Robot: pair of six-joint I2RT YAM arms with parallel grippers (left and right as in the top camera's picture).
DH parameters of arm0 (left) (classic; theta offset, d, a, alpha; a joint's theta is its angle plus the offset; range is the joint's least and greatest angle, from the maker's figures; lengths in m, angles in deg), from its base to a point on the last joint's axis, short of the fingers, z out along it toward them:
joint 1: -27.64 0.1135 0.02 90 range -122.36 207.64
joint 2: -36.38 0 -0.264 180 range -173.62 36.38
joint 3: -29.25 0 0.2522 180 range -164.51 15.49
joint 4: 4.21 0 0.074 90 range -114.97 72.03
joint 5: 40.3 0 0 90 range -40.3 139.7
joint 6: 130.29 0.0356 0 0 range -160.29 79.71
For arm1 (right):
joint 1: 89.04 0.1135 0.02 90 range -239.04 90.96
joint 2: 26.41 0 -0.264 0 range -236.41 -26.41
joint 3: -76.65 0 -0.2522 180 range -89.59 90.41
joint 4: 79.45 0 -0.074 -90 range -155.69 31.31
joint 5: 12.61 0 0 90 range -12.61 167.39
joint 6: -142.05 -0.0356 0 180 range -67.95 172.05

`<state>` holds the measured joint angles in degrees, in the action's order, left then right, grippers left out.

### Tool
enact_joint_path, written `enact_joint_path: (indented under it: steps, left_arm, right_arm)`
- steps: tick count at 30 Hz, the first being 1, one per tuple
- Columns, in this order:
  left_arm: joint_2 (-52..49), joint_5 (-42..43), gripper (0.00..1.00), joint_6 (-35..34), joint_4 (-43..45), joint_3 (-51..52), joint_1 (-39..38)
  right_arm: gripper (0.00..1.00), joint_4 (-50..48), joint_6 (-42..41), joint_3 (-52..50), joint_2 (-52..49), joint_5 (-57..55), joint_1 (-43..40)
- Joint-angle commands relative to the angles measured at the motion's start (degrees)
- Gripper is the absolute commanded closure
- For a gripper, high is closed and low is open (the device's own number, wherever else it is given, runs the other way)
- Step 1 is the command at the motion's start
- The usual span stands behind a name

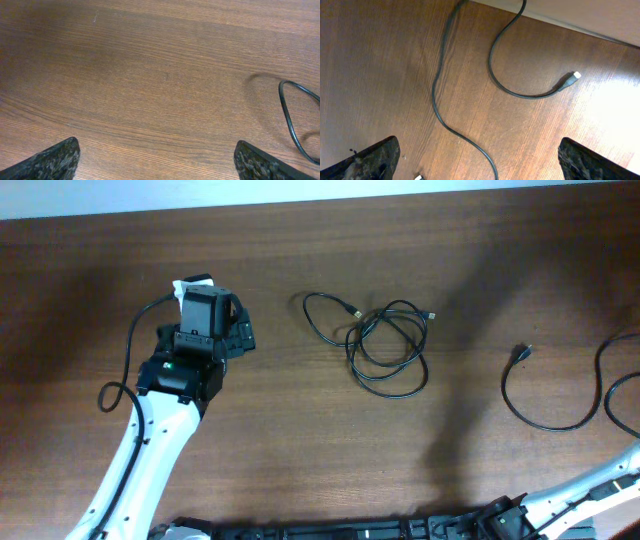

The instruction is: Untangle cables

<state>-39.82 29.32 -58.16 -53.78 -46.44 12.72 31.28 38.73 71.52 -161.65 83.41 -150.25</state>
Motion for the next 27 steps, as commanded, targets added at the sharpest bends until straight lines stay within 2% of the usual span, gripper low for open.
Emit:
enact_joint_path:
  steps: [1,5,11,14,18,20,27]
  left_arm:
    - [0.02,0.02,0.01,-0.74,0.09,0.00,0.31]
    - [0.02,0.02,0.01,-0.74,0.09,0.00,0.31]
    - [0.02,0.02,0.01,-0.74,0.09,0.00,0.31]
    - [0.02,0.02,0.01,-0.74,0.09,0.00,0.31]
    - [0.02,0.02,0.01,-0.74,0.09,0.00,0.31]
    - [0.02,0.02,0.01,-0.74,0.09,0.00,0.31]
    - [0.02,0.02,0.01,-0.74,0.09,0.00,0.31]
  right_arm:
    - [0.01,0.37,2.71,0.31,-0.20,-0.26,2.84]
    - [0.02,0.37,7.56,0.31,-0.22,-0.09,9.57]
    - [0.01,0.37,9.11,-0.11,-0.13,-1.01,21.42]
    - [0.01,0.39,9.75,-5.25,2.58,-4.98,26.34]
    - [0.01,0.37,9.92,-23.19,12.68,-5.22,28.70]
    - [0.01,0.37,9.90,-35.45,20.09,-5.18,28.70]
    - [0.01,0.39,9.92,-61.68,32.52,1.73,28.68]
